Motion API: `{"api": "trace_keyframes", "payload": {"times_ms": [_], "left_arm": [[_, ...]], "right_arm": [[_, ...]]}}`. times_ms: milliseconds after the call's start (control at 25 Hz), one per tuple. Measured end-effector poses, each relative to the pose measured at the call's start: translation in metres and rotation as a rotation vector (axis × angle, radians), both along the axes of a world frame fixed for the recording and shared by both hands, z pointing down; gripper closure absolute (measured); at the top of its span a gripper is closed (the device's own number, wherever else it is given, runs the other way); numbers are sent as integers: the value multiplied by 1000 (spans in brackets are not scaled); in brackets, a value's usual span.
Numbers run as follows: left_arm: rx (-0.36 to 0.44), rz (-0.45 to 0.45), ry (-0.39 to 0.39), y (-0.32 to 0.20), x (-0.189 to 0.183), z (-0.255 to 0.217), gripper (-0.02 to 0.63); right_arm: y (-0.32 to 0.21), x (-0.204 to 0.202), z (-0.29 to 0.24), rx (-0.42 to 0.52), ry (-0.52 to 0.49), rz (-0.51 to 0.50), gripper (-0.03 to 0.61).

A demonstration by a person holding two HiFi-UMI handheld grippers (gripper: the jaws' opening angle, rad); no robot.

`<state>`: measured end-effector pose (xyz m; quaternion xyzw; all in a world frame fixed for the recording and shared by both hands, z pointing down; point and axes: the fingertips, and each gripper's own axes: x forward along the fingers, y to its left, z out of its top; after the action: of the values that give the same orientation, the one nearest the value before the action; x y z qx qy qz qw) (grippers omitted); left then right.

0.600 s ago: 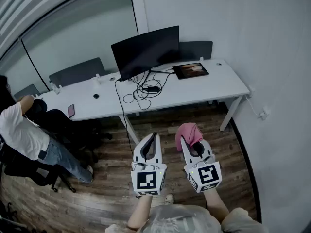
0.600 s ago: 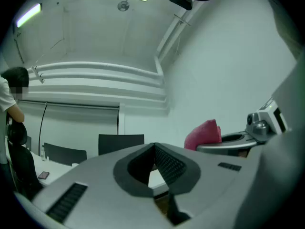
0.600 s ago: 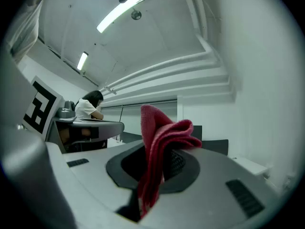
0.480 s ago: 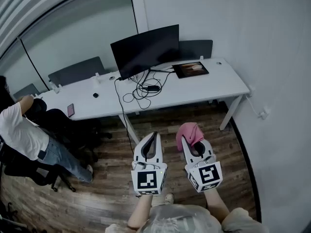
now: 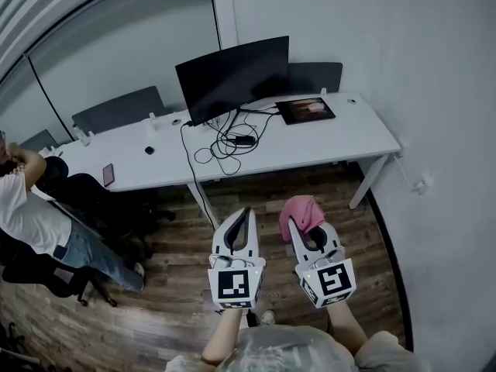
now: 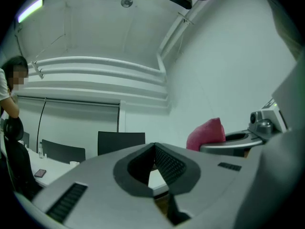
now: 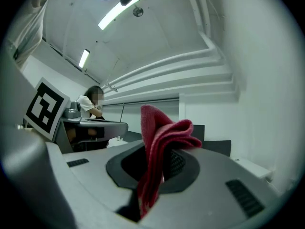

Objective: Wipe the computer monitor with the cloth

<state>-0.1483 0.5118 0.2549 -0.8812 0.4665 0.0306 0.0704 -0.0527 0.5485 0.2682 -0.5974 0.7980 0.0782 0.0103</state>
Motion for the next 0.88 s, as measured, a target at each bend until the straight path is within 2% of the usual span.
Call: {"api": "trace_keyframes", "payload": {"times_ms": [320,600,760,880], "left_arm": [[35,21,24,-44,-13,-4,598],[36,34,27,-93,4,3,598],[47,28,10,-128,14,10,598],[57,5,4,-172,24,16,598]], "right_arm": [[-39,-14,5,1,-25,6,525],[-83,10,9,13,-31,31,525],[-127,23,15,28,-40,16,525],[-179,34,21,40,-38,-17,525]]}}
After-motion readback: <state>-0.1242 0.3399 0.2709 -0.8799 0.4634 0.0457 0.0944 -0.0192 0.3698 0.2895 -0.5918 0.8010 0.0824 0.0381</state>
